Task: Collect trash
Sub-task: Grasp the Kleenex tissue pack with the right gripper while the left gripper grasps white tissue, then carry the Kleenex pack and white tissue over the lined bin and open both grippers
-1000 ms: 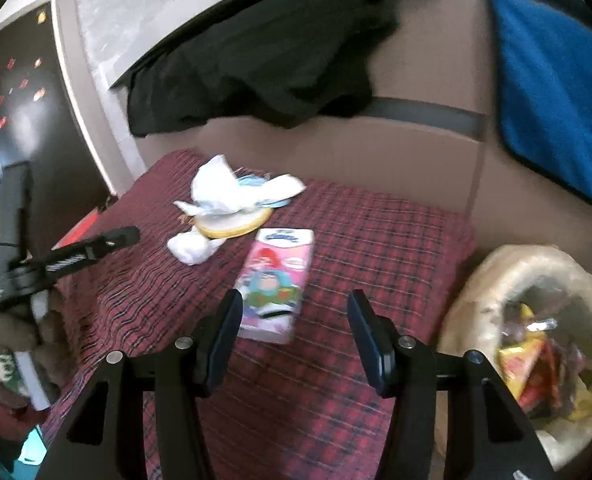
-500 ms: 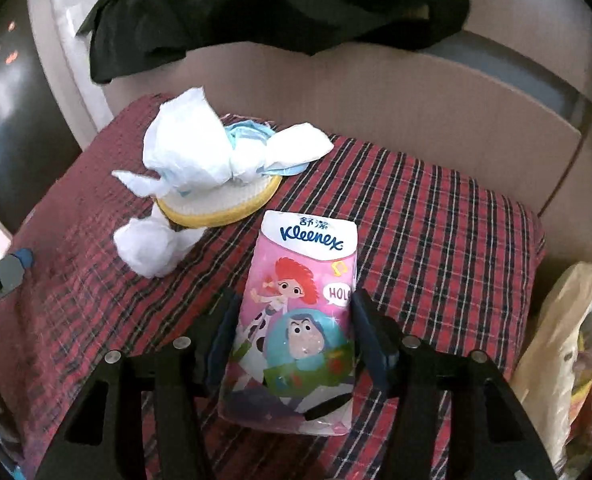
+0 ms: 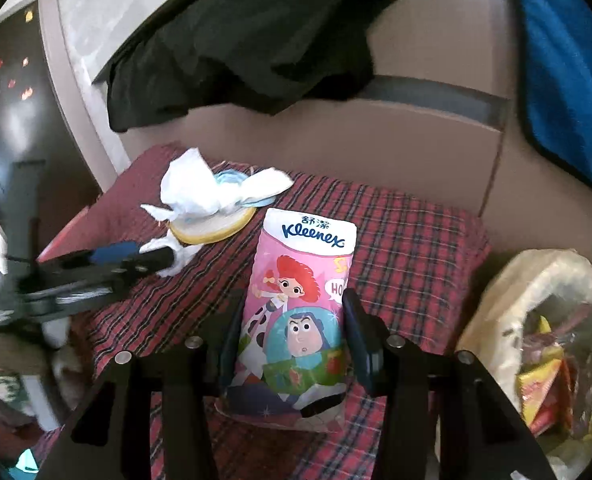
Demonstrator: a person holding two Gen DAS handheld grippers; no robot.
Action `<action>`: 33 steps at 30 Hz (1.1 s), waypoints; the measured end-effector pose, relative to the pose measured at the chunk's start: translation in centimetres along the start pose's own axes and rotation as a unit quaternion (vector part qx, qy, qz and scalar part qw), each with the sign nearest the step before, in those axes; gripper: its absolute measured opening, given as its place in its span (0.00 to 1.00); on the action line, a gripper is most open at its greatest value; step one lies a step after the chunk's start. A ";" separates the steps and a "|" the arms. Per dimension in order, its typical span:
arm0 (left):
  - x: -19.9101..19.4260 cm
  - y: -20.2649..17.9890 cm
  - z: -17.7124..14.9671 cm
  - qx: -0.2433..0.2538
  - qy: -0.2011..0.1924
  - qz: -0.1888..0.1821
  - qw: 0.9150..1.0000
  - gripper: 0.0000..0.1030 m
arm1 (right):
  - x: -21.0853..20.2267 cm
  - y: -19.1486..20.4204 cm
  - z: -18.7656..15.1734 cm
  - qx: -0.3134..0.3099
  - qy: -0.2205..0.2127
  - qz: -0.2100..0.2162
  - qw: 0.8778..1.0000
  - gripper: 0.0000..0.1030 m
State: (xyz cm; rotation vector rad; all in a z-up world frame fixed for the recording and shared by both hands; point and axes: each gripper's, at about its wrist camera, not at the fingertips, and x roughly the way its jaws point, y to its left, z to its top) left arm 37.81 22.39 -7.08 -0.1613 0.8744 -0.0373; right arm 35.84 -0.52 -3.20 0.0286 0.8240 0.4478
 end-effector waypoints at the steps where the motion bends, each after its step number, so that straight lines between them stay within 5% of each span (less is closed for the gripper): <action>1: 0.6 -0.1 0.1 -0.003 0.009 0.005 1.000 0.67 | -0.2 0.1 0.0 0.002 -0.003 0.001 1.000 0.42; 4: 0.9 -0.3 0.0 -0.012 0.007 0.025 1.000 0.58 | -0.9 -0.6 -0.2 0.013 -0.012 0.004 1.000 0.42; 6: 0.8 -0.4 0.1 -0.019 0.006 0.026 0.999 0.40 | -1.2 -0.9 -0.3 0.019 -0.014 0.007 1.000 0.42; 9: -0.1 -0.7 0.0 -0.016 -0.006 0.018 1.000 0.33 | -1.7 -1.2 -0.8 0.024 -0.015 0.009 1.000 0.42; 22: -10.2 -3.6 -2.6 -0.015 -0.077 -0.044 0.996 0.32 | -5.8 -1.2 -2.2 0.023 -0.045 0.020 0.999 0.42; 33: -16.3 -13.8 -3.3 0.067 -0.140 -0.105 0.982 0.32 | -13.3 -3.9 -3.1 0.014 -0.109 -0.020 0.994 0.42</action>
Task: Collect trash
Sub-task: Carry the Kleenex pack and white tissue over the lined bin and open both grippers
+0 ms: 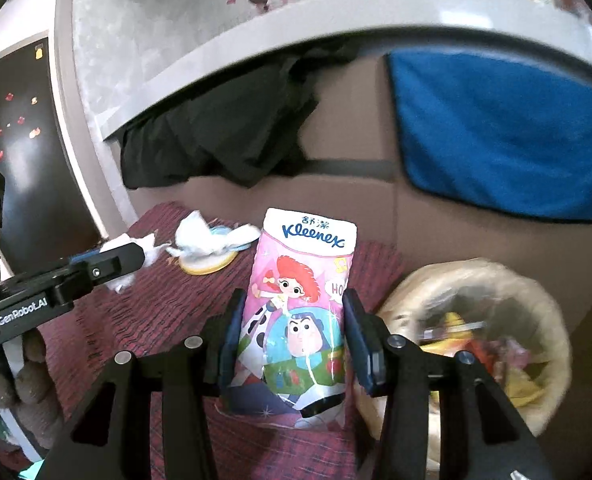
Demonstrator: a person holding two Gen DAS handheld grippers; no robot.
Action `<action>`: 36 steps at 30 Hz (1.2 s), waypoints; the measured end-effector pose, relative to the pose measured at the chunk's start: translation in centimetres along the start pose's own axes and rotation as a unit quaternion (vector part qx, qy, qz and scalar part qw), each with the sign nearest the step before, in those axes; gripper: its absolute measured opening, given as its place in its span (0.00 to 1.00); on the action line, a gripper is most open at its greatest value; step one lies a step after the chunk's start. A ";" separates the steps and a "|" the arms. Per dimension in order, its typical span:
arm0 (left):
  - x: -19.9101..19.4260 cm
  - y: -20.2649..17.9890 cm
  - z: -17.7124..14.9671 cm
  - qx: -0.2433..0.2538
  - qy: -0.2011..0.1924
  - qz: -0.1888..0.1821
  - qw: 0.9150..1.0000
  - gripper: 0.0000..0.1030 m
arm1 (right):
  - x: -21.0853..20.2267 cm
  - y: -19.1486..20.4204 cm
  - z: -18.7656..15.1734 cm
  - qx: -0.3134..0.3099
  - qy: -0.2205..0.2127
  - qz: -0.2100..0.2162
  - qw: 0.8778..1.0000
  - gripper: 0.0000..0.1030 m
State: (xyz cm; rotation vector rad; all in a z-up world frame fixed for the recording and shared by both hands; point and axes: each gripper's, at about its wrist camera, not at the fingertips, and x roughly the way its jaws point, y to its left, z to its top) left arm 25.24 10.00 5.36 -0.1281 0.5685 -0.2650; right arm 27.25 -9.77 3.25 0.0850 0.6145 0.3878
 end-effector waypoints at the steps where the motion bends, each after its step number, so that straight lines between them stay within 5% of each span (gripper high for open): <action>1: 0.0 -0.7 0.0 0.003 -0.002 -0.006 1.000 0.32 | -0.7 -0.5 0.0 0.001 -0.005 -0.005 1.000 0.42; 8: 1.2 -7.2 0.5 0.038 -0.014 -0.060 0.997 0.32 | -5.4 -4.7 0.0 0.016 -0.039 -0.053 0.998 0.42; 16: 3.7 -12.6 0.3 0.081 -0.030 -0.076 0.993 0.32 | -8.1 -9.6 -0.4 0.043 -0.057 -0.096 0.993 0.42; 36: 10.1 -15.0 -2.1 0.084 0.007 -0.069 0.994 0.32 | -6.8 -14.7 -1.1 0.066 -0.050 -0.113 0.990 0.42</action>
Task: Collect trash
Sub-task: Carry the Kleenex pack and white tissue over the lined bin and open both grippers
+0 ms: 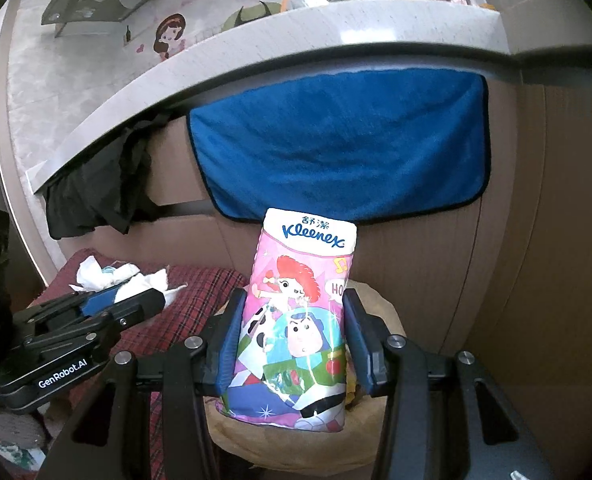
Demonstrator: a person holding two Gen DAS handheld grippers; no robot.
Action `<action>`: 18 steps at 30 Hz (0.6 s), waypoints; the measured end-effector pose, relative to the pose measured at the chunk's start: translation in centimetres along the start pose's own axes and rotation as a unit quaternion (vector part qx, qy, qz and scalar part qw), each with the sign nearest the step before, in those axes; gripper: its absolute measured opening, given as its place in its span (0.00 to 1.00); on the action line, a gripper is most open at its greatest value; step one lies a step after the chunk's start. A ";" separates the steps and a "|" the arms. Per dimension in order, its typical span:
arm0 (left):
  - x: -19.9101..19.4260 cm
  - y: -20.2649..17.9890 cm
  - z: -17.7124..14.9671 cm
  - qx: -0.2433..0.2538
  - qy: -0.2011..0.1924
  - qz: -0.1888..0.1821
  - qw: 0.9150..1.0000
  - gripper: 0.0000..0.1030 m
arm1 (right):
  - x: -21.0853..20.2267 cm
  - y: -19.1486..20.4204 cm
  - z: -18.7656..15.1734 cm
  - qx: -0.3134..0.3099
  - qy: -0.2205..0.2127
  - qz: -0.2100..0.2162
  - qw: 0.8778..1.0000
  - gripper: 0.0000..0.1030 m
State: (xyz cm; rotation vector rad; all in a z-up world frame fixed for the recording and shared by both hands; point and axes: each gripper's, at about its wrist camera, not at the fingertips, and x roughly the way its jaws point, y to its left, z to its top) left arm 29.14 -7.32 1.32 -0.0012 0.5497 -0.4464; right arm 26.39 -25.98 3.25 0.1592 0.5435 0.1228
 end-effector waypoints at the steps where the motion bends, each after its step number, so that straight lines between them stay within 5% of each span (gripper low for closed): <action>1: 0.1 0.0 -0.1 0.001 0.000 0.001 1.000 0.32 | 0.2 -0.1 -0.1 0.002 0.001 0.000 1.000 0.42; 18: 2.7 0.1 0.2 -0.007 0.020 -0.009 1.000 0.32 | 3.0 -1.3 -0.6 0.019 0.020 0.012 1.000 0.43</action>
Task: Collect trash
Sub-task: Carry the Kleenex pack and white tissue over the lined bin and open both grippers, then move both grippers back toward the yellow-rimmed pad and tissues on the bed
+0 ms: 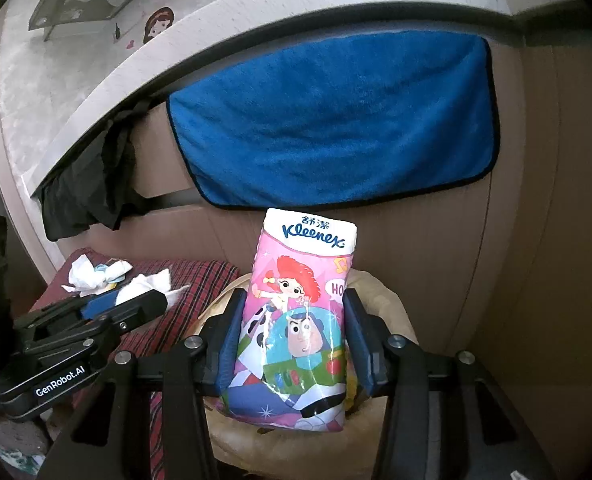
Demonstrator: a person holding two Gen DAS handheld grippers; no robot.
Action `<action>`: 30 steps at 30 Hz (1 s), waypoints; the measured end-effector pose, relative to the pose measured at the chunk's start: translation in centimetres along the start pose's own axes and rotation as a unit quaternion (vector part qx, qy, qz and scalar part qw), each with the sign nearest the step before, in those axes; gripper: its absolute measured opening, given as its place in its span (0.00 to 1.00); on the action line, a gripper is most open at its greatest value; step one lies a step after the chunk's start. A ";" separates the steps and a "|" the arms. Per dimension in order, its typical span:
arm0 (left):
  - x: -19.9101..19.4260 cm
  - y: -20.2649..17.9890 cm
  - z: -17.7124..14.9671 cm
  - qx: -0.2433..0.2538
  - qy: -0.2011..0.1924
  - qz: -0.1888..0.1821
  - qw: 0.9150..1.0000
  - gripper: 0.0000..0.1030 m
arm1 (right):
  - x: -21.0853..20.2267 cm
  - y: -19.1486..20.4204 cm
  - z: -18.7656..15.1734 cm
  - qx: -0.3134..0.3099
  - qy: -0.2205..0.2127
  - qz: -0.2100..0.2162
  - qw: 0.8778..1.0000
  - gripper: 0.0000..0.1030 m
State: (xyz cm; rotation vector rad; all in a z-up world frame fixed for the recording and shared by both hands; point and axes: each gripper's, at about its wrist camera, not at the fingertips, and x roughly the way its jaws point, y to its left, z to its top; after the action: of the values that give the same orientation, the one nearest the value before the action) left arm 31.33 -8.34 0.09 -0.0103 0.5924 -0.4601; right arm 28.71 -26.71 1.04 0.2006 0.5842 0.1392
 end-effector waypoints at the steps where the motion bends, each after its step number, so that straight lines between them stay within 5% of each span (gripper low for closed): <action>1: 0.2 0.1 0.0 -0.002 0.002 -0.001 1.000 0.32 | 0.2 0.0 0.0 0.000 0.001 0.000 1.000 0.43; 16: 3.0 1.1 0.3 -0.022 0.017 -0.041 0.999 0.33 | 2.5 -1.7 -0.1 0.028 0.021 0.014 0.999 0.43; 20: 4.4 2.2 0.5 -0.042 0.035 -0.093 0.994 0.59 | 3.5 -2.3 -0.1 0.041 0.032 0.032 0.998 0.49; 30: 2.5 6.5 1.3 -0.102 0.024 -0.082 0.991 0.64 | 3.1 -2.7 -0.4 0.070 0.028 0.016 0.997 0.56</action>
State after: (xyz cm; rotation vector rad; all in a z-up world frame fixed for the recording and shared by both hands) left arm 36.56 -3.68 -1.02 -0.2441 0.6873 -0.5590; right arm 31.27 -28.72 -1.59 0.3426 0.6483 0.1356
